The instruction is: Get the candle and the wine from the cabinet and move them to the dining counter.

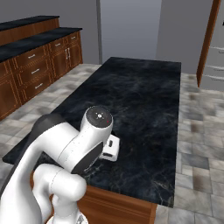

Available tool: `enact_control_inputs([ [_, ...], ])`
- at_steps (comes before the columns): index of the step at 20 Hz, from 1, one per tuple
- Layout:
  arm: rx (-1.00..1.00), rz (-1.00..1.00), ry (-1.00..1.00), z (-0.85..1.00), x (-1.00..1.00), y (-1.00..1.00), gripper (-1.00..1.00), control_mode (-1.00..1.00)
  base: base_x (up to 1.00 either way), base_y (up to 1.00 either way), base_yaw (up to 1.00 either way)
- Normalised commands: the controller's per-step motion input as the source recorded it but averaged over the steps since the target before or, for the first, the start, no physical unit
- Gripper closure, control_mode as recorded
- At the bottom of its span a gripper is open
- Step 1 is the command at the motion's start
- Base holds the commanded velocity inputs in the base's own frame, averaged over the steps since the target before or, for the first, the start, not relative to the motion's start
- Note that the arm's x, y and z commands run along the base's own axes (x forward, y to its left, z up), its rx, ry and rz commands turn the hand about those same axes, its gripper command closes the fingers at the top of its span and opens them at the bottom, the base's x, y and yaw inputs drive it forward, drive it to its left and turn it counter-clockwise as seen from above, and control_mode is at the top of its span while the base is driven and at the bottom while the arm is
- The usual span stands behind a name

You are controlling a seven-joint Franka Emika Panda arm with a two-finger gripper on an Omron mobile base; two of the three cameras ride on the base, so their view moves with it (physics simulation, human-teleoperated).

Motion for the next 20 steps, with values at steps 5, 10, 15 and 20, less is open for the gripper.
enact_control_inputs([
  [5,0.0,0.0,0.0,0.0,0.0,0.0,-1.0,-1.0,0.0,0.0,0.0],
  [10,0.0,0.0,0.0,0.0,0.0,0.0,-1.0,-1.0,0.0,0.0,0.0],
  [15,0.0,0.0,0.0,0.0,0.0,0.0,-1.0,-1.0,0.0,0.0,0.0],
  [20,0.0,0.0,0.0,0.0,0.0,0.0,-1.0,1.0,0.0,0.0,0.0],
])
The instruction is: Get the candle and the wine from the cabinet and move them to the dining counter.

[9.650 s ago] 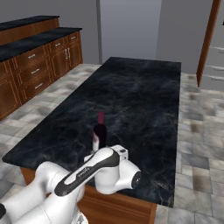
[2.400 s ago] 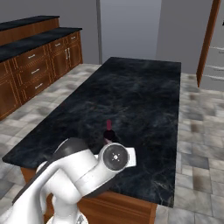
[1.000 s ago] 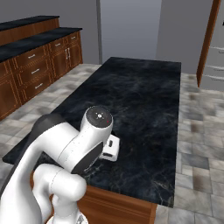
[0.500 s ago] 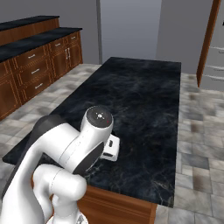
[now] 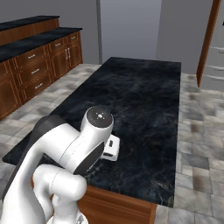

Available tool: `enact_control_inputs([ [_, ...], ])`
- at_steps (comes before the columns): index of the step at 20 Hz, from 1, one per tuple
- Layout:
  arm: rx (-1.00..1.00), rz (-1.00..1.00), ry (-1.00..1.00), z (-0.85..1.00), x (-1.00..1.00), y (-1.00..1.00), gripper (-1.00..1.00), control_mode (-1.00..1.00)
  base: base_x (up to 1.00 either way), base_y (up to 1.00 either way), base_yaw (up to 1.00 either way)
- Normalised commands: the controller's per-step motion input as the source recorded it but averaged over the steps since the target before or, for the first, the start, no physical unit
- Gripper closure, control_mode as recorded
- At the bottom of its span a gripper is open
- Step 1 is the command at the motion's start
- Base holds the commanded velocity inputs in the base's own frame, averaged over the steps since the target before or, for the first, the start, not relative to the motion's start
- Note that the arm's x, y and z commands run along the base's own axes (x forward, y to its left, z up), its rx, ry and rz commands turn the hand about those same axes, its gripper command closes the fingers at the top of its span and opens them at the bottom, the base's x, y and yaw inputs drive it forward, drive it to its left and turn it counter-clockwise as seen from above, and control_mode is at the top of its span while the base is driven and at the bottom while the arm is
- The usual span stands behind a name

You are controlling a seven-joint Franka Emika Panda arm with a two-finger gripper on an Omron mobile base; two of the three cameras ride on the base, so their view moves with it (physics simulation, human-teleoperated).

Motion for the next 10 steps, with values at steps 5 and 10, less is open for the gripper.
enact_control_inputs([
  [5,0.0,0.0,0.0,0.0,0.0,0.0,-1.0,1.0,0.0,0.0,0.0],
  [10,0.0,0.0,0.0,0.0,0.0,0.0,-1.0,1.0,0.0,0.0,0.0],
])
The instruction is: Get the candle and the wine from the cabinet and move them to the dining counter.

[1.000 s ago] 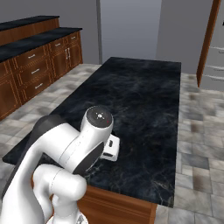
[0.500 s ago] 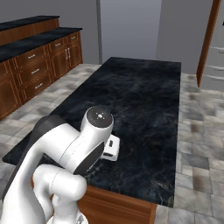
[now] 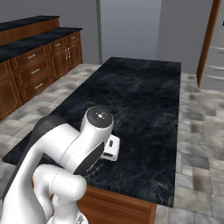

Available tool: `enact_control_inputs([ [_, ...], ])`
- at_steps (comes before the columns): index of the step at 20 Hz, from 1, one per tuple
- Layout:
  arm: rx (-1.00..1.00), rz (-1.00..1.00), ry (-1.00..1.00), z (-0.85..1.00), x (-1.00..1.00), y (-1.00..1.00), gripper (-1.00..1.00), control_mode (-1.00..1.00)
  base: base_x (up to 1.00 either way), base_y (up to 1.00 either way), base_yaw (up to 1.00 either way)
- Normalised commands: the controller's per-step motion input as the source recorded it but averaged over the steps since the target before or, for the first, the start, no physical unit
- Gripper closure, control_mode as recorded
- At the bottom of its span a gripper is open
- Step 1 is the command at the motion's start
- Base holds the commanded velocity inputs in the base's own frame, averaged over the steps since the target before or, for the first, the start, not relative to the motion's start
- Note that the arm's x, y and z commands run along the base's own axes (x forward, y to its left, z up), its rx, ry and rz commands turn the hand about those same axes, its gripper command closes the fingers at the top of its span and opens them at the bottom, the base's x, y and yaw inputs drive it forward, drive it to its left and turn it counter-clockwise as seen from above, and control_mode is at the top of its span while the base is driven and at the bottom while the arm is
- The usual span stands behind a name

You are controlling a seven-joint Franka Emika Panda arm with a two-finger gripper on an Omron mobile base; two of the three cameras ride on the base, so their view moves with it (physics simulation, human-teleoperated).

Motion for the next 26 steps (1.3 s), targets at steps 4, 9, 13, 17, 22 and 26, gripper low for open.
enact_control_inputs([
  [4,0.0,0.0,0.0,0.0,0.0,0.0,-1.0,1.0,-0.14,0.0,-0.01],
  [9,0.0,0.0,0.0,0.0,0.0,0.0,-1.0,1.0,-0.69,0.0,-0.16],
  [13,0.0,0.0,0.0,0.0,0.0,0.0,-1.0,1.0,-0.76,-0.03,-0.19],
  [17,0.0,0.0,0.0,0.0,0.0,0.0,-1.0,1.0,-0.72,0.0,-0.22],
  [22,0.0,0.0,0.0,0.0,0.0,0.0,-1.0,1.0,-0.15,0.01,-0.74],
  [26,0.0,0.0,0.0,0.0,0.0,0.0,-1.0,1.0,0.0,0.06,-0.99],
])
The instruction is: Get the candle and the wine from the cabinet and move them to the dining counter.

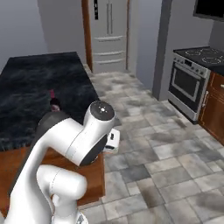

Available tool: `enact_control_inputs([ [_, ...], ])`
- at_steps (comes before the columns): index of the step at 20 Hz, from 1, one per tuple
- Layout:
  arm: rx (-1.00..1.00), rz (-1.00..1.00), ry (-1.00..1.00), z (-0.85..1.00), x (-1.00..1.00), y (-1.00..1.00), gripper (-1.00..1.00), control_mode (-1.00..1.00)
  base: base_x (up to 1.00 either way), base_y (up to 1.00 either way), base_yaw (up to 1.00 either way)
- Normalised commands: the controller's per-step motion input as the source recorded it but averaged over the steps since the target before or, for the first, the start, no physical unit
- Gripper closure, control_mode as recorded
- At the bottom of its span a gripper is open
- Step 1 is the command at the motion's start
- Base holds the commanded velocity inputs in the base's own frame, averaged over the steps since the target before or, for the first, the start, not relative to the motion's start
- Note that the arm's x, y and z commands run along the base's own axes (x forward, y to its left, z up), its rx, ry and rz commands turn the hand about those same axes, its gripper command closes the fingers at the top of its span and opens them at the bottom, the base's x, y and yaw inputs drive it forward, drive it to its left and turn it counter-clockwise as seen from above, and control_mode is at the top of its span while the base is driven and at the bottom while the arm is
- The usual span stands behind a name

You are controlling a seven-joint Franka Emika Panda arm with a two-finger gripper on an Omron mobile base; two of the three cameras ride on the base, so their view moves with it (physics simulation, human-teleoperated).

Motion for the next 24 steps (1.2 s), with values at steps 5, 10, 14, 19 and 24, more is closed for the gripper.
enact_control_inputs([
  [5,0.0,0.0,0.0,0.0,0.0,0.0,-1.0,1.0,0.0,0.04,-1.0],
  [10,0.0,0.0,0.0,0.0,0.0,0.0,-1.0,1.0,0.0,0.03,-0.99],
  [14,0.0,0.0,0.0,0.0,0.0,0.0,-1.0,1.0,0.01,0.0,-0.92],
  [19,0.0,0.0,0.0,0.0,0.0,0.0,-1.0,1.0,0.23,0.0,-0.49],
  [24,0.0,0.0,0.0,0.0,0.0,0.0,-1.0,1.0,0.53,0.0,-0.01],
])
